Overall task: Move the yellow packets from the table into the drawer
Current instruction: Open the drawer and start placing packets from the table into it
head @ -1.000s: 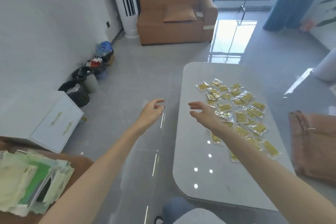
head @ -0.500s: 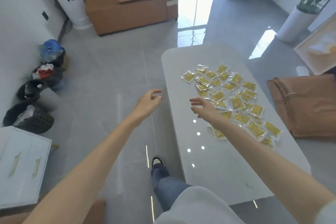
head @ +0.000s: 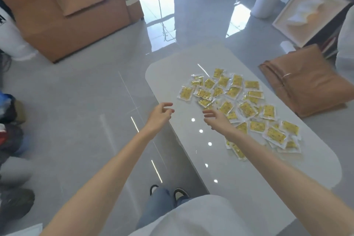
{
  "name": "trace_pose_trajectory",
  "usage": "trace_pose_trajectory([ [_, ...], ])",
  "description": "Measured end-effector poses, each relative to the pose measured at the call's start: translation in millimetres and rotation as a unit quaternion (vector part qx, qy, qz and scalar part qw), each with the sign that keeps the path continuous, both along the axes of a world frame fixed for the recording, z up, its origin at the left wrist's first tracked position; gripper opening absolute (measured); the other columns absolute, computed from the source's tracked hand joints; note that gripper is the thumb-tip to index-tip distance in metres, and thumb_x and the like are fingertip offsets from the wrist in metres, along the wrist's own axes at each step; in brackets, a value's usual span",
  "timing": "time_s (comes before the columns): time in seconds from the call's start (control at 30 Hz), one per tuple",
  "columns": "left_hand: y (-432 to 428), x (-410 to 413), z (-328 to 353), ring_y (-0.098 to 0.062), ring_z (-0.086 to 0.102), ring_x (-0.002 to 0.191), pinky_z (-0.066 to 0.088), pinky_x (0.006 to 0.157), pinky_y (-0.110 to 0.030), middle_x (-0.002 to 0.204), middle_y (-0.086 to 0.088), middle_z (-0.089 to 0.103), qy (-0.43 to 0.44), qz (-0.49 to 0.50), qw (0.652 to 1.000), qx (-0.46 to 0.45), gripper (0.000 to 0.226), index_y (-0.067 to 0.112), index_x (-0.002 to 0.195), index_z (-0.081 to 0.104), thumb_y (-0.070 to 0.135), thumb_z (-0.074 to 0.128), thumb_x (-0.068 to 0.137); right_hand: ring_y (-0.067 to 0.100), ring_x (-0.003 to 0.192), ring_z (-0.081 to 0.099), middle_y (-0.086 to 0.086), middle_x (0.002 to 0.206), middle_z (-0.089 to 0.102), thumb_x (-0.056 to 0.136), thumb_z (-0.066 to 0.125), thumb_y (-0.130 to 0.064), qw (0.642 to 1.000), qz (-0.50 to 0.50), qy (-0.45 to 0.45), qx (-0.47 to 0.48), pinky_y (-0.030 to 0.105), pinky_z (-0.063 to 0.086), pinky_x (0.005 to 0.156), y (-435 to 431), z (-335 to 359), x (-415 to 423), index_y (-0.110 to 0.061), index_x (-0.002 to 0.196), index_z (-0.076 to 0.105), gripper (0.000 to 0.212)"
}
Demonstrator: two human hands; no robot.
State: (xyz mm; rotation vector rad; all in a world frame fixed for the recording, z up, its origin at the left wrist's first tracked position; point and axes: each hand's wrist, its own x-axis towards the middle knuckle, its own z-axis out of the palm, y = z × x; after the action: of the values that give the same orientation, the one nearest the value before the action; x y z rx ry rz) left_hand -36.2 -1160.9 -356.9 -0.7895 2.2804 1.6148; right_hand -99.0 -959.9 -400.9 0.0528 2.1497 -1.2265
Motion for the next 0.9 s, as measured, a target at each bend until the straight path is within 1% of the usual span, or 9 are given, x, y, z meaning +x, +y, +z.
trace_pose_trajectory([
  [0.17,-33.4,-71.9,-31.0,-0.017,0.057,0.094,0.042,0.08,-0.027,0.113,0.001,0.063,-0.025,-0.043,0.999,0.003,0.036,0.017,0.127,0.05,0.011,0.039,0.094,0.015,0.102,0.053,0.003,0.126,0.055,0.093,0.05,-0.013,0.996,-0.083,-0.021,0.007,0.028,0.041,0.079,-30.1,-23.3,-36.2,-0.016,0.128,0.052,0.035],
  [0.33,-73.0,-144.7,-65.5,-0.023,0.055,0.114,0.044,0.096,-0.037,0.124,-0.003,0.059,-0.067,-0.109,0.992,-0.009,0.039,0.021,0.131,0.047,0.015,0.041,0.093,0.015,0.105,0.051,0.003,0.128,0.053,0.093,0.05,-0.013,0.987,-0.156,-0.04,0.029,0.028,0.042,0.08,-63.8,-49.5,-72.8,-0.017,0.128,0.051,0.035],
  [0.47,-92.4,-191.6,-93.6,-0.026,0.054,0.115,0.043,0.095,-0.037,0.126,-0.006,0.057,-0.095,-0.149,0.984,-0.013,0.042,0.019,0.135,0.044,0.014,0.041,0.093,0.016,0.107,0.051,0.003,0.129,0.053,0.092,0.049,-0.012,0.972,-0.221,-0.073,0.038,0.028,0.042,0.081,-85.3,-69.8,-91.8,-0.017,0.128,0.051,0.037],
  [0.6,-101.9,-229.4,-128.7,-0.025,0.051,0.119,0.042,0.1,-0.039,0.132,-0.008,0.053,-0.131,-0.166,0.977,-0.014,0.045,0.019,0.139,0.04,0.014,0.041,0.094,0.019,0.118,0.049,0.003,0.133,0.049,0.092,0.049,-0.014,0.956,-0.271,-0.102,0.05,0.033,0.045,0.09,-95.3,-99.8,-110.5,-0.019,0.129,0.05,0.038],
  [0.73,-103.3,-262.7,-175.5,-0.025,0.049,0.121,0.042,0.101,-0.039,0.137,-0.007,0.048,-0.154,-0.184,0.971,-0.021,0.047,0.019,0.142,0.035,0.017,0.042,0.096,0.019,0.12,0.048,0.003,0.134,0.047,0.091,0.049,-0.013,0.938,-0.322,-0.115,0.061,0.036,0.045,0.094,-95.9,-141.7,-137.5,-0.021,0.129,0.05,0.039],
  [0.83,-101.3,-284.3,-218.5,-0.025,0.048,0.122,0.042,0.102,-0.039,0.139,-0.007,0.046,-0.167,-0.179,0.969,-0.025,0.05,0.021,0.144,0.032,0.02,0.044,0.096,0.017,0.117,0.048,0.003,0.136,0.046,0.093,0.05,-0.013,0.927,-0.353,-0.111,0.066,0.034,0.045,0.091,-94.7,-179.8,-160.2,-0.023,0.13,0.05,0.039],
  [0.9,-98.9,-297.7,-250.2,-0.025,0.048,0.124,0.041,0.1,-0.036,0.141,-0.007,0.045,-0.17,-0.175,0.969,-0.025,0.052,0.022,0.145,0.03,0.022,0.046,0.096,0.015,0.11,0.048,0.002,0.138,0.046,0.093,0.05,-0.014,0.922,-0.366,-0.103,0.071,0.031,0.045,0.084,-95.2,-207.7,-175.6,-0.022,0.132,0.049,0.039],
])
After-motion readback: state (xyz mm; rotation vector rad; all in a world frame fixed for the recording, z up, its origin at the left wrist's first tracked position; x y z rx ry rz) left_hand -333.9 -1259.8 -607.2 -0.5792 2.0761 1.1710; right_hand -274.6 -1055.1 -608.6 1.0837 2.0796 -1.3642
